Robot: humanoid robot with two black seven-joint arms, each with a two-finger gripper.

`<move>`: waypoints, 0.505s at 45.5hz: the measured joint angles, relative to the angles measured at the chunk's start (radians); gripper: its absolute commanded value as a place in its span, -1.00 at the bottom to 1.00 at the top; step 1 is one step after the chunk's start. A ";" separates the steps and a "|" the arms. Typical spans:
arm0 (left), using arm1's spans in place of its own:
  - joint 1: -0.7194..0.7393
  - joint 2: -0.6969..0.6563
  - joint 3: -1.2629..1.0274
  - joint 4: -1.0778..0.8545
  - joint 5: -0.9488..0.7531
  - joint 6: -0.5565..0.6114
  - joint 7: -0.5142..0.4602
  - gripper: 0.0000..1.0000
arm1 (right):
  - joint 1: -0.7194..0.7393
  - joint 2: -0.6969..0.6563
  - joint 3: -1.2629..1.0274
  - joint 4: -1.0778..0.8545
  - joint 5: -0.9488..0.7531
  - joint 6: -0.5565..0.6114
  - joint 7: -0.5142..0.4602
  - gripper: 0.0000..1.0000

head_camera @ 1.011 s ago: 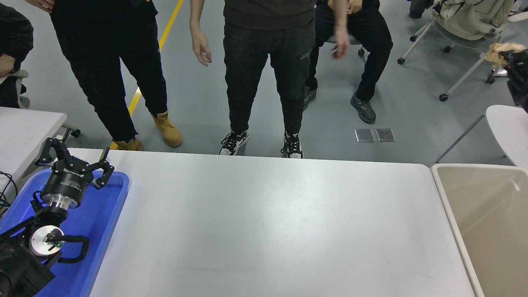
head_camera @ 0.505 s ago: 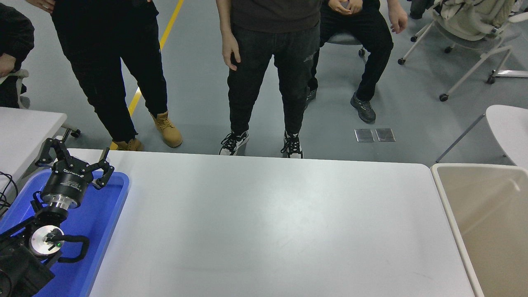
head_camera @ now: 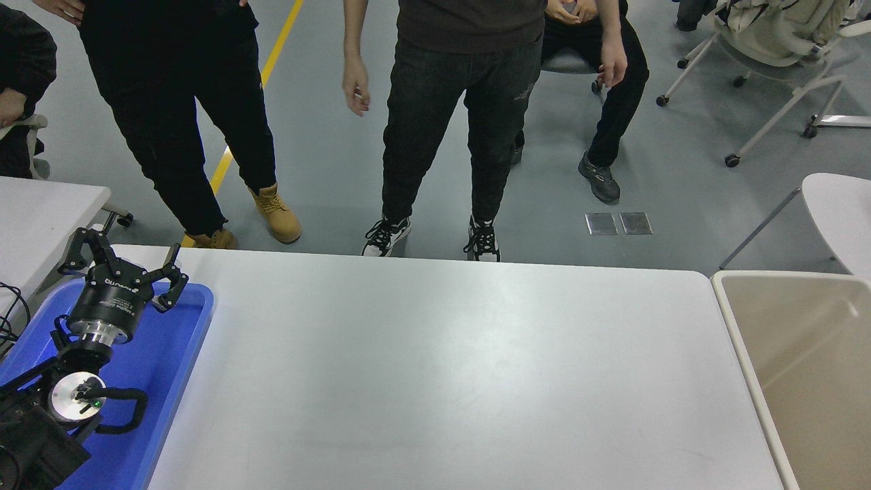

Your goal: Clean the table surface

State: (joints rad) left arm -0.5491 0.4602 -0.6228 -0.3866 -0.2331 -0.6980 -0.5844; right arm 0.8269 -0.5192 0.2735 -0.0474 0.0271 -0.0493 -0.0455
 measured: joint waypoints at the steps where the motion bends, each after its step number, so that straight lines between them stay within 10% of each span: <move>1: 0.000 0.000 0.000 0.000 0.000 0.000 0.000 1.00 | -0.007 0.002 0.003 0.000 0.000 -0.001 0.000 -1.00; 23: 0.000 0.000 0.000 0.000 0.000 0.000 0.000 1.00 | -0.161 0.090 0.032 0.002 0.010 -0.008 -0.010 -1.00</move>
State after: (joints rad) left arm -0.5492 0.4602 -0.6228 -0.3866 -0.2332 -0.6980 -0.5844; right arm 0.6664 -0.4293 0.3052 -0.0450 0.0372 -0.0578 -0.0556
